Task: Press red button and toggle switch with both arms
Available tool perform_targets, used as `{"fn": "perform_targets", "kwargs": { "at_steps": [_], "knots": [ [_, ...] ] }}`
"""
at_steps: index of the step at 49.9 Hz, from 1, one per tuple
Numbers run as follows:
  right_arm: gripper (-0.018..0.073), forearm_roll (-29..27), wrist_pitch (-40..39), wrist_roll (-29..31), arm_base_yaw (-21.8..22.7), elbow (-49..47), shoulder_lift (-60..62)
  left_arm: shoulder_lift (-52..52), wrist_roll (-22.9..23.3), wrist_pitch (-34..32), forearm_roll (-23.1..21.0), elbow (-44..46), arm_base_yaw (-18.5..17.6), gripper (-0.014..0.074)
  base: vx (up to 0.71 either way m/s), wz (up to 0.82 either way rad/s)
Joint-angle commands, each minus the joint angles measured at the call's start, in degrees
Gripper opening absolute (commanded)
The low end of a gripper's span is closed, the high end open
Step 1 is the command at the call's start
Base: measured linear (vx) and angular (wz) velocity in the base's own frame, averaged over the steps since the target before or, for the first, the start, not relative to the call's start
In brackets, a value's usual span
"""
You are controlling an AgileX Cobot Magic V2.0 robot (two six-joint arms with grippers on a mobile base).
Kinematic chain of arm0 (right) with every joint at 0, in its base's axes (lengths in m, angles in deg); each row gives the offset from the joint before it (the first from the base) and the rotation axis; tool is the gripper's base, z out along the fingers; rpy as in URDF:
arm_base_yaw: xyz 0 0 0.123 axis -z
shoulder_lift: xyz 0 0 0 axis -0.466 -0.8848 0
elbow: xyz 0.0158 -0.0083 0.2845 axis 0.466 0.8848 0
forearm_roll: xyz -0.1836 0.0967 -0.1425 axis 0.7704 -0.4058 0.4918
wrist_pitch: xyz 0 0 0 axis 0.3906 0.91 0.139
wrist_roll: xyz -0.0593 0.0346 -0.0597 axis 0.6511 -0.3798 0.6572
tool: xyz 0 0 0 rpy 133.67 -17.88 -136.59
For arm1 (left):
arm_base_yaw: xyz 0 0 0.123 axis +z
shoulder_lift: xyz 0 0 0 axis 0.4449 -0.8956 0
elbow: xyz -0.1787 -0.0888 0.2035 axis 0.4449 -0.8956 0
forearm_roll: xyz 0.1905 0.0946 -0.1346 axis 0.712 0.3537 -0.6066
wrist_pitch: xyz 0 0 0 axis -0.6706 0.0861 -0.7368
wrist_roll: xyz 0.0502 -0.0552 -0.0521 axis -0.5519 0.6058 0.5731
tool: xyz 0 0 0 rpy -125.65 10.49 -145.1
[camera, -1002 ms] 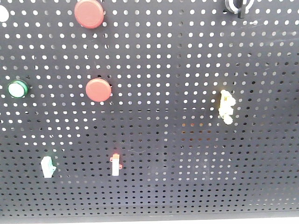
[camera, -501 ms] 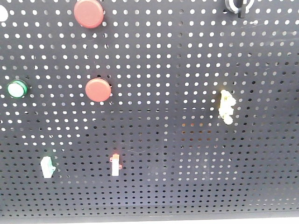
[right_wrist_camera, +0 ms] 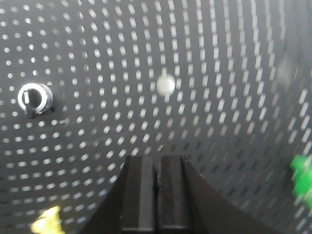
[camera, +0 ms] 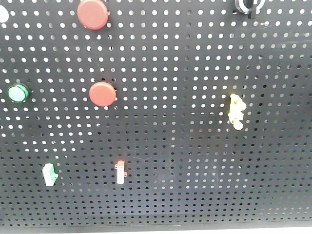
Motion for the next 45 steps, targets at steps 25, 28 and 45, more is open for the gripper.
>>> {"fn": "perform_targets", "kwargs": {
  "at_steps": [25, 28, 45],
  "knots": [
    [-0.0003, -3.9, 0.8, 1.0, 0.2, -1.9, -0.7, -15.4, -48.6, 7.1, -32.2, 16.8, -13.0, 0.0001, 0.0, 0.0],
    [-0.0003, -3.3, 0.8, 1.0, 0.2, -1.9, -0.7, -18.3, -49.3, 6.5, -33.7, 20.4, -14.1, 0.0001, 0.0, 0.0],
    [-0.0003, -2.9, 0.8, 1.0, 0.2, -1.9, -0.7, -31.7, -48.8, 7.0, -33.6, 37.7, -18.5, 0.0001, 0.0, 0.0]
  ]
}}
